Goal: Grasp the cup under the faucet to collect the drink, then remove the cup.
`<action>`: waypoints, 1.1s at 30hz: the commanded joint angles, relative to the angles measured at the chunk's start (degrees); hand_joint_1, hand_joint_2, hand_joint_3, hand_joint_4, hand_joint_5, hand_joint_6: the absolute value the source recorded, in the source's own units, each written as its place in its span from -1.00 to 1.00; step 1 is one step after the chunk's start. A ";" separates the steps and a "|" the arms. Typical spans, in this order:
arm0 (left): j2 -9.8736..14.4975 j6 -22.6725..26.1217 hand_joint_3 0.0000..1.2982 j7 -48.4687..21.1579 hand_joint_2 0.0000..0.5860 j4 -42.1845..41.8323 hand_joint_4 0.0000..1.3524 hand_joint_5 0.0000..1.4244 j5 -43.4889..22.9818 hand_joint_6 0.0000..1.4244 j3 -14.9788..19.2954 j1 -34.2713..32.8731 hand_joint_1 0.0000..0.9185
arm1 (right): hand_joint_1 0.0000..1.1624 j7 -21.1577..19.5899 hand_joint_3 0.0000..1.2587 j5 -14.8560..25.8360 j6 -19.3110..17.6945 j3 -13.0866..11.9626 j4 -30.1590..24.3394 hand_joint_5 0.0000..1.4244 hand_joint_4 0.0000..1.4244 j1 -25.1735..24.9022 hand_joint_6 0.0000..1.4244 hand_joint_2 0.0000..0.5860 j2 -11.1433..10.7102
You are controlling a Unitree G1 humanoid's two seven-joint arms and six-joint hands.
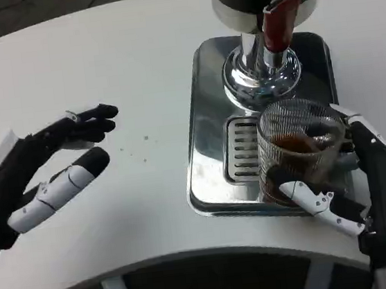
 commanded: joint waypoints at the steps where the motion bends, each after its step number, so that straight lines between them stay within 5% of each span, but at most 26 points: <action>1: 3.83 0.44 -0.69 0.21 -0.50 -2.08 -0.78 -0.77 7.42 -0.73 -3.23 0.48 -1.00 | 0.28 0.64 0.14 0.48 -3.69 0.12 -4.27 0.49 0.22 2.21 0.19 -0.19 0.19; 11: 5.99 3.05 -0.84 0.77 -0.54 -6.58 -1.00 -0.95 13.94 -0.86 -6.42 0.49 -1.00 | 0.29 3.68 0.16 0.67 -5.07 0.89 -9.34 0.51 0.24 6.07 0.23 -0.23 0.39; 33: 8.25 7.10 -0.99 -0.70 -0.59 -17.35 -1.00 -1.00 18.73 -0.96 -4.51 7.97 -1.00 | 0.30 11.35 0.19 1.24 -5.07 4.68 -15.95 0.55 0.27 8.79 0.28 -0.24 1.18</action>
